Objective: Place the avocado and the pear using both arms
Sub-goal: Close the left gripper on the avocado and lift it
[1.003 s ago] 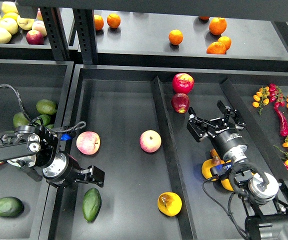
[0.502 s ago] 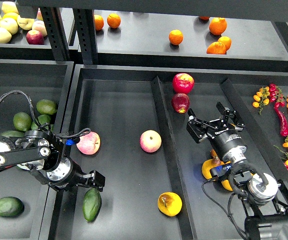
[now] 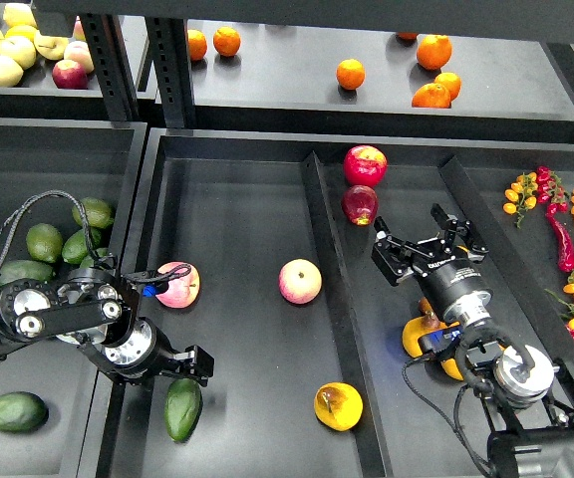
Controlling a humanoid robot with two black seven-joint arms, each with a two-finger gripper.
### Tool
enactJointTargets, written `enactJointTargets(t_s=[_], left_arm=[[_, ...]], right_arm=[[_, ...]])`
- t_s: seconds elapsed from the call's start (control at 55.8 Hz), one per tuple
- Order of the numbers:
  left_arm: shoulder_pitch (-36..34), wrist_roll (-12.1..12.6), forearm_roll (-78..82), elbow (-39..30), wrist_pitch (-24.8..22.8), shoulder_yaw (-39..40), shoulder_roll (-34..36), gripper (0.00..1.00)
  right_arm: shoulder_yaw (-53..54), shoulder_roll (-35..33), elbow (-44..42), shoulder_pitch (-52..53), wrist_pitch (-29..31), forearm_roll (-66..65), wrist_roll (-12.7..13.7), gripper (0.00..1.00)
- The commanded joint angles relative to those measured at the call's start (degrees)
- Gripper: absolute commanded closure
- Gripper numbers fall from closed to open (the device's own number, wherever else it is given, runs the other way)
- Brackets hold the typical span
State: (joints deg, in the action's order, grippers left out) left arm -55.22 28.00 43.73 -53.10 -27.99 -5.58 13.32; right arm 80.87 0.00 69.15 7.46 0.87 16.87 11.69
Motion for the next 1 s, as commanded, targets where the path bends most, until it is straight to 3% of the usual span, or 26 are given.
enactJointTargets(t_s=[0.0,0.323,0.985], left_arm=[[0.64,0.00,0.04,1.68,-0.01,-0.04,-1.28,0.01],[1.96,0.00,0.12,3.97,-0.01,-0.04,-2.07,0.05],[3.81,0.00,-0.76,3.97,-0.01,0.13,-3.12,0.44]], right_arm=[[-0.01,0.00,-0.07,-0.08,0.18,0.00,0.00,0.00],[-0.01,0.00,0.10,-0.34,0.36,0.00,0.00,0.00],[-0.01,0.00,0.10,-0.43,0.44,0.00,0.00,0.00]])
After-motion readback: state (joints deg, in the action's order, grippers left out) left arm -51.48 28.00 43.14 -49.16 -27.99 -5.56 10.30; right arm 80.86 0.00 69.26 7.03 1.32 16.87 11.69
